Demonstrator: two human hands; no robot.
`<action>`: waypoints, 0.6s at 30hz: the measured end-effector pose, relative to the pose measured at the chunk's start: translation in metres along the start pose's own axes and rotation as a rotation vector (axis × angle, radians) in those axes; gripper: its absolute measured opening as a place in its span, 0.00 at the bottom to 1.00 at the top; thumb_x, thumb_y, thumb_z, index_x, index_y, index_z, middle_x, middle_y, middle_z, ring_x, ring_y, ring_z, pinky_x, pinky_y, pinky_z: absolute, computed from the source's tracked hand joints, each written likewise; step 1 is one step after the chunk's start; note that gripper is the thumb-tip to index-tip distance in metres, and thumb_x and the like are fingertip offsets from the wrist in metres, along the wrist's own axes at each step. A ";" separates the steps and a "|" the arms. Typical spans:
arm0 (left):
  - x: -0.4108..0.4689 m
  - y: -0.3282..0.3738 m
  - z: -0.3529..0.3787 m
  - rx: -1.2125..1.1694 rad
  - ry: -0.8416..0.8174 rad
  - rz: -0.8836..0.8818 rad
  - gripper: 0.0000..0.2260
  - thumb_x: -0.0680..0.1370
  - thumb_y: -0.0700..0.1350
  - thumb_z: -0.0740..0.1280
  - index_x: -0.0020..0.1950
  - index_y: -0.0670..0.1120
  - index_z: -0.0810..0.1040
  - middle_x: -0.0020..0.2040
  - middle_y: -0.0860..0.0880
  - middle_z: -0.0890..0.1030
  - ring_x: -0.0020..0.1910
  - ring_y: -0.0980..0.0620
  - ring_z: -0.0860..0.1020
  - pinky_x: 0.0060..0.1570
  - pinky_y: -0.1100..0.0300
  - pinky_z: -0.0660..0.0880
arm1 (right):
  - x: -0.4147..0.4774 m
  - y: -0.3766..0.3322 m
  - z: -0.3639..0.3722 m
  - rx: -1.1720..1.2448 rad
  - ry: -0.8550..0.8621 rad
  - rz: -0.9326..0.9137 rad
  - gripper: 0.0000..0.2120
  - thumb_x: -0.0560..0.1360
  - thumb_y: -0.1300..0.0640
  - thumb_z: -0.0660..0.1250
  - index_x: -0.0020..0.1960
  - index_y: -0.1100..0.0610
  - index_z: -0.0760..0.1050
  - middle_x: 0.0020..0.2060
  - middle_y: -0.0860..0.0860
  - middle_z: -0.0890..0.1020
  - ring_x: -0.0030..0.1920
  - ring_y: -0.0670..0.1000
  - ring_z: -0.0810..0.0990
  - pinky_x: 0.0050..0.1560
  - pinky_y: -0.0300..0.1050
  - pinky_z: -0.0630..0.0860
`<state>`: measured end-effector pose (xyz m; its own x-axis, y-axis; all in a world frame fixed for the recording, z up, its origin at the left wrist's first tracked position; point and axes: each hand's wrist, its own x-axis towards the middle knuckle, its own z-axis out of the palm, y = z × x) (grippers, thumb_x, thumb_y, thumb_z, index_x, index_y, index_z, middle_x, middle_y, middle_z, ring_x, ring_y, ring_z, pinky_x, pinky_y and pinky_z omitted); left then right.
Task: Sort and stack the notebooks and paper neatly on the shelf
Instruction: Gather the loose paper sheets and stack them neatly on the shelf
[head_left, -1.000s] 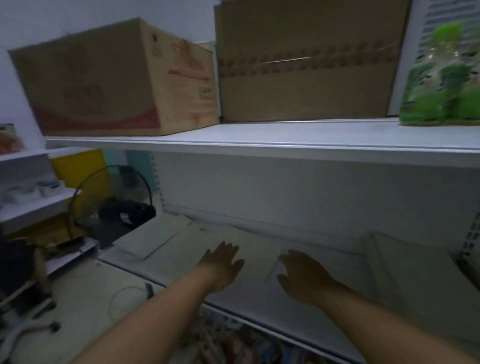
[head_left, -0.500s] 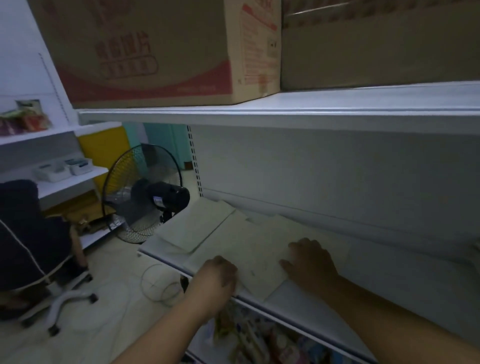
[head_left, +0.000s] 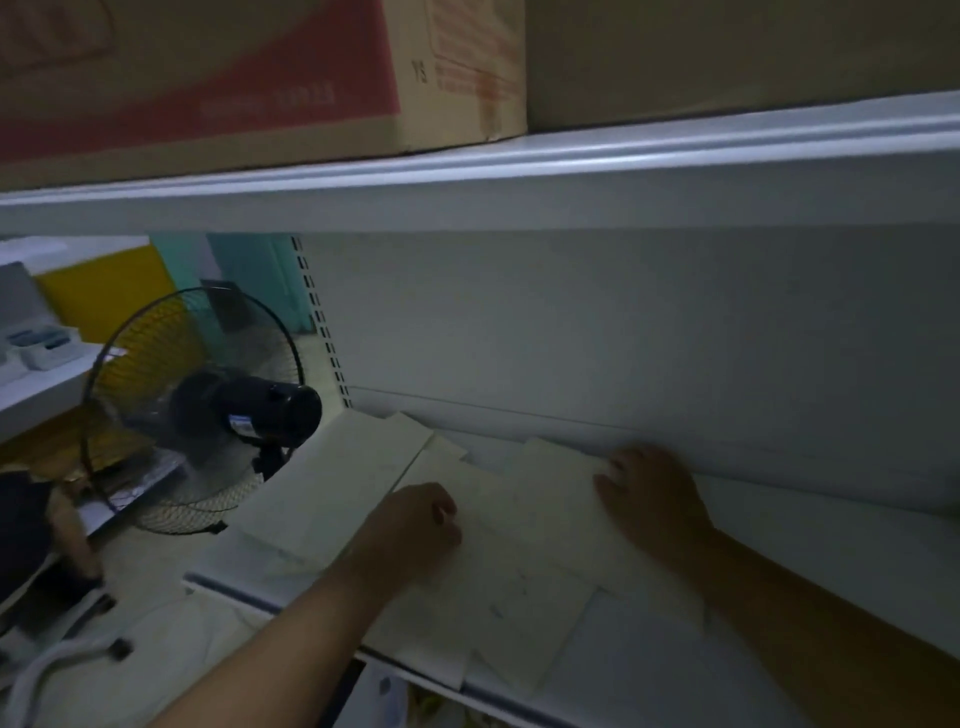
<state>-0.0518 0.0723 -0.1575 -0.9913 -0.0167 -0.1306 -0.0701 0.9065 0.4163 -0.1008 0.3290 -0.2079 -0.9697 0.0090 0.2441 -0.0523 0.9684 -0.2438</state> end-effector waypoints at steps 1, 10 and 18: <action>0.007 0.002 -0.002 -0.001 -0.049 0.012 0.11 0.75 0.44 0.65 0.57 0.52 0.76 0.47 0.54 0.73 0.46 0.55 0.72 0.44 0.65 0.70 | 0.001 -0.001 0.001 0.032 0.013 0.011 0.19 0.72 0.44 0.60 0.47 0.59 0.77 0.44 0.57 0.80 0.48 0.60 0.78 0.49 0.50 0.76; 0.040 -0.006 -0.019 -0.414 -0.480 0.030 0.17 0.66 0.38 0.71 0.54 0.41 0.81 0.53 0.38 0.80 0.50 0.41 0.80 0.47 0.53 0.78 | 0.006 -0.017 -0.034 0.159 -0.044 0.254 0.23 0.80 0.45 0.54 0.32 0.56 0.69 0.32 0.53 0.73 0.43 0.55 0.79 0.37 0.43 0.64; 0.054 -0.047 0.002 -0.974 -0.627 0.192 0.42 0.61 0.60 0.77 0.65 0.33 0.74 0.63 0.32 0.74 0.50 0.48 0.83 0.54 0.61 0.74 | -0.018 -0.117 -0.043 -0.025 0.266 -0.440 0.18 0.70 0.49 0.58 0.23 0.53 0.64 0.19 0.49 0.69 0.20 0.49 0.67 0.22 0.36 0.62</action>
<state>-0.1022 0.0294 -0.1859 -0.7854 0.5426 -0.2979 -0.2506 0.1614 0.9546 -0.0676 0.2262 -0.1438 -0.7628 -0.3411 0.5494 -0.4331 0.9003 -0.0424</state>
